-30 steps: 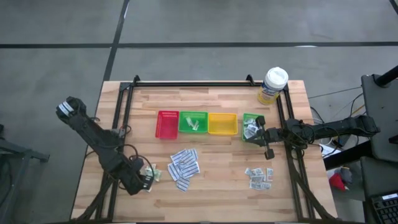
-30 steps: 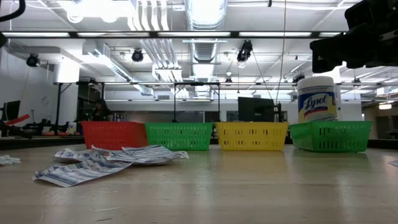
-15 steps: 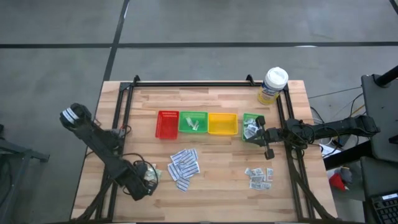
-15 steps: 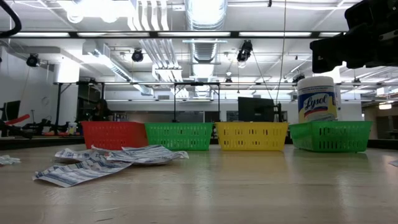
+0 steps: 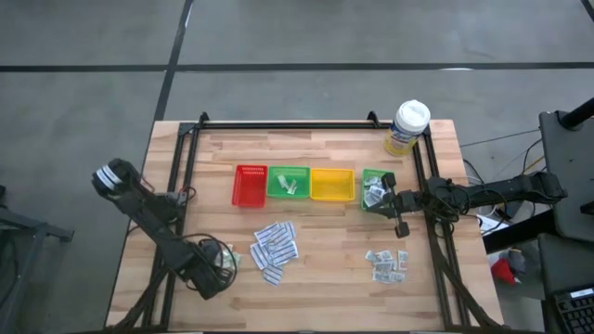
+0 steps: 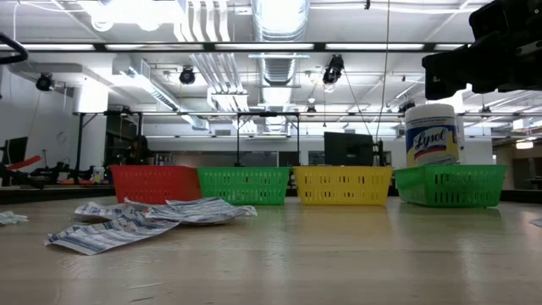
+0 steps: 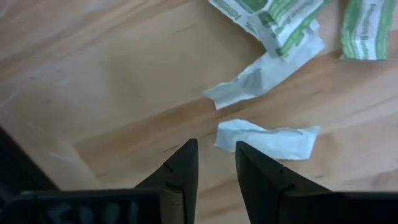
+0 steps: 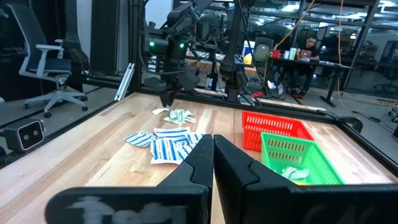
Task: Pick & Place First Aid Supplies
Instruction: Put the green bandage into the left green bin
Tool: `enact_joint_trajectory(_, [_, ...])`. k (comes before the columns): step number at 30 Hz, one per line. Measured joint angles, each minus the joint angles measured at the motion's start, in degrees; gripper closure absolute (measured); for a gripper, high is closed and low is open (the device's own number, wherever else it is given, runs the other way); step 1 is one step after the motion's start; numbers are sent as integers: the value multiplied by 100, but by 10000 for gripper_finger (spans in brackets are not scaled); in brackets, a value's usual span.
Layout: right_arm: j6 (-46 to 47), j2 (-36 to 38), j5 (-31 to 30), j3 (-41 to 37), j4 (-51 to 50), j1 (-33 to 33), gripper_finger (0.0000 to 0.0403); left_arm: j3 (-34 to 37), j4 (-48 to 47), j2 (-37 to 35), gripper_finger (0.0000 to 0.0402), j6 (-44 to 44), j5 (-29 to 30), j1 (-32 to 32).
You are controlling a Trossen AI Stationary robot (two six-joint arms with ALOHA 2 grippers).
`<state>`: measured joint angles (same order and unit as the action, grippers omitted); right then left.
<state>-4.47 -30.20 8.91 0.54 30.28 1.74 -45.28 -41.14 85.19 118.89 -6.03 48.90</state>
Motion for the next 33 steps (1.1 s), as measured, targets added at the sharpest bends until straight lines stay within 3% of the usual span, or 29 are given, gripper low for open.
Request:
enact_joint_trajectory(22, [0,2,-1,0,2,0,394,-4,13,756,307,269,-231,-4])
enact_joint_trajectory(33, [0,2,-2,0,2,-1,394,9,-32,751,390,225,-251,-3])
